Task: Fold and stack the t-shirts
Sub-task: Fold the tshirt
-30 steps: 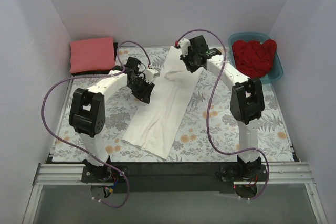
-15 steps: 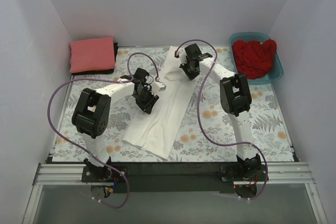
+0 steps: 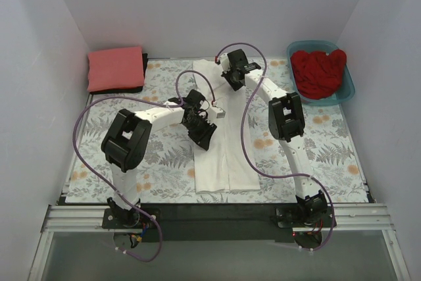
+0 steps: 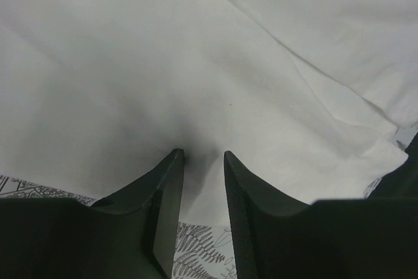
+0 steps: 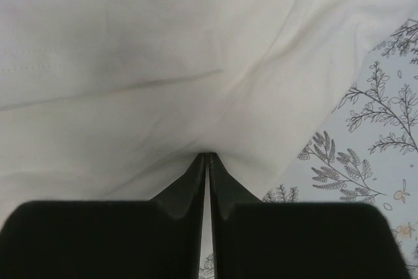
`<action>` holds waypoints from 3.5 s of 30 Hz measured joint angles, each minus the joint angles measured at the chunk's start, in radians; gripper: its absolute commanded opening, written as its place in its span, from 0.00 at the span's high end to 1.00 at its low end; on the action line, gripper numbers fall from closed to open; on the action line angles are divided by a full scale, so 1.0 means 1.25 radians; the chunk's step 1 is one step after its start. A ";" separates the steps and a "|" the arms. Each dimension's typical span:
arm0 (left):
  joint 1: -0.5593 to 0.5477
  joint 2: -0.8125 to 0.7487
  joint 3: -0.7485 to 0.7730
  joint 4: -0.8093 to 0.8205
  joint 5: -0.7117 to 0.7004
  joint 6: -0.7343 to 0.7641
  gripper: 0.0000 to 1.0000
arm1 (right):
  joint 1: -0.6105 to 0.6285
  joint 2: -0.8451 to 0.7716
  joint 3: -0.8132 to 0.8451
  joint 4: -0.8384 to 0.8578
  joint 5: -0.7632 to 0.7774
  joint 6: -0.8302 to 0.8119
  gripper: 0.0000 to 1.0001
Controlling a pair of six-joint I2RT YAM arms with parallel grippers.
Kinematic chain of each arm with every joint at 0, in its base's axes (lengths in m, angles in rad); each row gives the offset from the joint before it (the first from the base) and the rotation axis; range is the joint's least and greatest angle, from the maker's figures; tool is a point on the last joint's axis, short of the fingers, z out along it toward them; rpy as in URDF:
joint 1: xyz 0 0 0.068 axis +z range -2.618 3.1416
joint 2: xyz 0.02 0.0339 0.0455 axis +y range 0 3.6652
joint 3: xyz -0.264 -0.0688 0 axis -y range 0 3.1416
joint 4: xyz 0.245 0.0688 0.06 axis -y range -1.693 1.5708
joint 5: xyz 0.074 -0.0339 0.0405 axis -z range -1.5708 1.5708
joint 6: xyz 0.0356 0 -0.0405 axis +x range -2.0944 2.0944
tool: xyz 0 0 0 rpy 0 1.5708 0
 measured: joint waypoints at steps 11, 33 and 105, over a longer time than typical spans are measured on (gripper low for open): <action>0.002 0.039 0.047 -0.017 0.027 -0.040 0.70 | 0.000 0.019 0.018 0.034 0.042 -0.010 0.86; 0.022 -0.071 0.070 -0.060 0.030 -0.047 0.34 | -0.019 -0.213 -0.141 0.009 -0.090 -0.039 0.22; -0.450 -0.612 -0.738 0.553 -0.227 0.195 0.99 | 0.435 -1.309 -1.532 0.164 -0.288 -0.552 0.97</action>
